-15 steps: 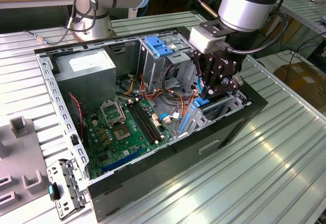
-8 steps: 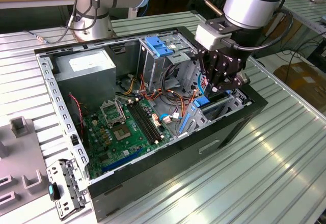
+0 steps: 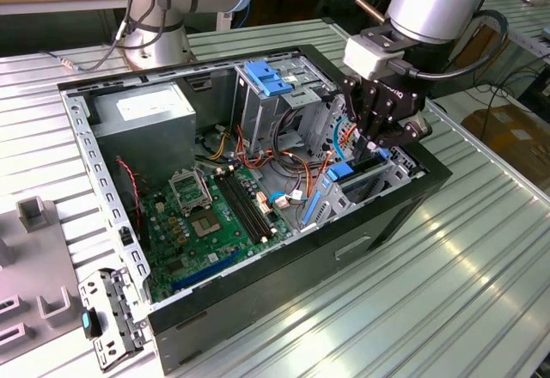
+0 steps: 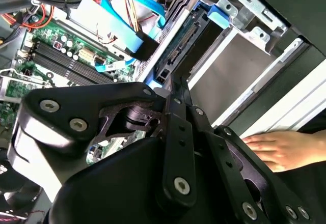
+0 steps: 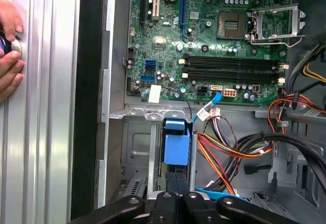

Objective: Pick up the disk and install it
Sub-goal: 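Insert the first disk wire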

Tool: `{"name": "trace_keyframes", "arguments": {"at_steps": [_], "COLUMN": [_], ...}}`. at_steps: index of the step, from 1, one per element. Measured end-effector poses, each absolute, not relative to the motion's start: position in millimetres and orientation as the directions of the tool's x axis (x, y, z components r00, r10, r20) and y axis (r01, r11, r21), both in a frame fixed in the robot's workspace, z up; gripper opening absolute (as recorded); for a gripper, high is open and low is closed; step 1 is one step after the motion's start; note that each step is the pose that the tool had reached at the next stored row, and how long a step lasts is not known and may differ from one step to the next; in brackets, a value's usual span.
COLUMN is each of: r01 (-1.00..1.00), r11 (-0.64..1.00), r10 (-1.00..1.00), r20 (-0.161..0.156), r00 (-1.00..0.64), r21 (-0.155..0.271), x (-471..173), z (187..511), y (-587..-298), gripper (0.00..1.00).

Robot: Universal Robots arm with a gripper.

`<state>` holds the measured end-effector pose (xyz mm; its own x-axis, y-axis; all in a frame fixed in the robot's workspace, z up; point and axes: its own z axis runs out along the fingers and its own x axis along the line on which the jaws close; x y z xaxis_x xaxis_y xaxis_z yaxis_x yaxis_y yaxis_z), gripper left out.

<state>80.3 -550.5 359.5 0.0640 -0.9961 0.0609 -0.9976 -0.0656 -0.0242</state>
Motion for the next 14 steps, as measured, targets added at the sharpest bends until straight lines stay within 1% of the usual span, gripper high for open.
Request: {"name": "trace_keyframes", "arguments": {"at_steps": [3,14], "r01": [-0.995,-0.995], "r11": [-0.093,-0.095], "r10": [-0.994,-0.994], "r20": [0.061,0.061], "r00": [0.091,0.094], "r21": [-0.024,-0.016], "x": [80,93], "z": [363,368], "y": [-551,-550], "gripper": [0.11,0.11]}}
